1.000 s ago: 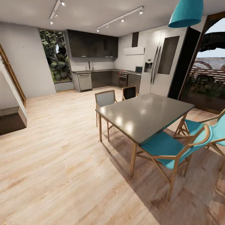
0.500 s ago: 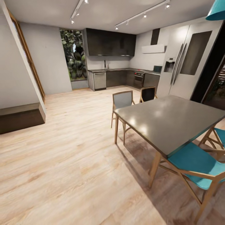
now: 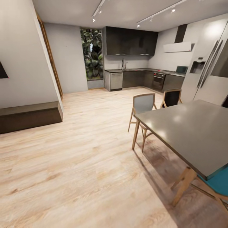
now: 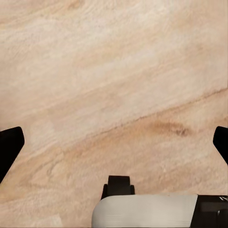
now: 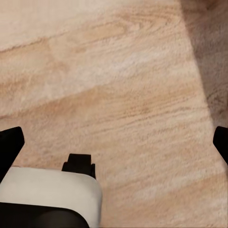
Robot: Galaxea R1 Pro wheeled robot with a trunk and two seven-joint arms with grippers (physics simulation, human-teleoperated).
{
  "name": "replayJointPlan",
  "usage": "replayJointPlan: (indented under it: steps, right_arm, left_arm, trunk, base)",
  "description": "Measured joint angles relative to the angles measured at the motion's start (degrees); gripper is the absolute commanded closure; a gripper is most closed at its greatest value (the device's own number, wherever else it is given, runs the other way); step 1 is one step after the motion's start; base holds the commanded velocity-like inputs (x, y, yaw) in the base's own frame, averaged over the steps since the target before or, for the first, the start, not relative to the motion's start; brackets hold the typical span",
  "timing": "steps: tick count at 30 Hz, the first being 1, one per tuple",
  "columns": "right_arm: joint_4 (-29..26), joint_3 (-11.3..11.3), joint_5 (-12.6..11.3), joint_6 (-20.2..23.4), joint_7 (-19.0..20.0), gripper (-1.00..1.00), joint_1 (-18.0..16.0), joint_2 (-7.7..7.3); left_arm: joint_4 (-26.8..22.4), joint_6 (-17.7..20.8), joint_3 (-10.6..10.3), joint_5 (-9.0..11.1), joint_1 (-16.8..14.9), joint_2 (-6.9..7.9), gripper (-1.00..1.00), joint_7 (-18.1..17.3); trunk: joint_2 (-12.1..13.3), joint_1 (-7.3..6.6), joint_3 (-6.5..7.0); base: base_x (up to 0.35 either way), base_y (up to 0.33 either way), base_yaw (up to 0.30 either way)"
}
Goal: Pick up the poster from the kitchen countertop and hang it on one of the wall nails in the kitchen.
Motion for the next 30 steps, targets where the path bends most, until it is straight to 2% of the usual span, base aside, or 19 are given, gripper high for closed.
replayJointPlan:
  steps: [7,13,30]
  right_arm:
    - [0.18,-0.01,0.00,0.07,0.09,-1.00,0.00,-0.10]
    - [2.51,-0.14,0.00,0.09,0.13,-1.00,0.00,-0.37]
    - [2.80,-0.24,-0.08,0.01,0.08,-1.00,0.00,-0.41]
  left_arm:
    - [0.00,0.00,0.00,0.00,0.00,0.00,-1.00,0.00]
    - [0.00,0.01,0.03,0.00,0.02,0.00,-1.00,0.02]
    - [0.00,-0.04,0.00,0.00,0.02,0.00,-1.00,0.00]
  trunk:
    - [0.00,0.00,-0.19]
    - [0.00,0.00,-0.21]
    - [0.00,0.00,-0.21]
  base:
    - [0.242,0.231,0.137]
    - [0.242,0.237,0.015]
    - [0.258,0.245,0.001]
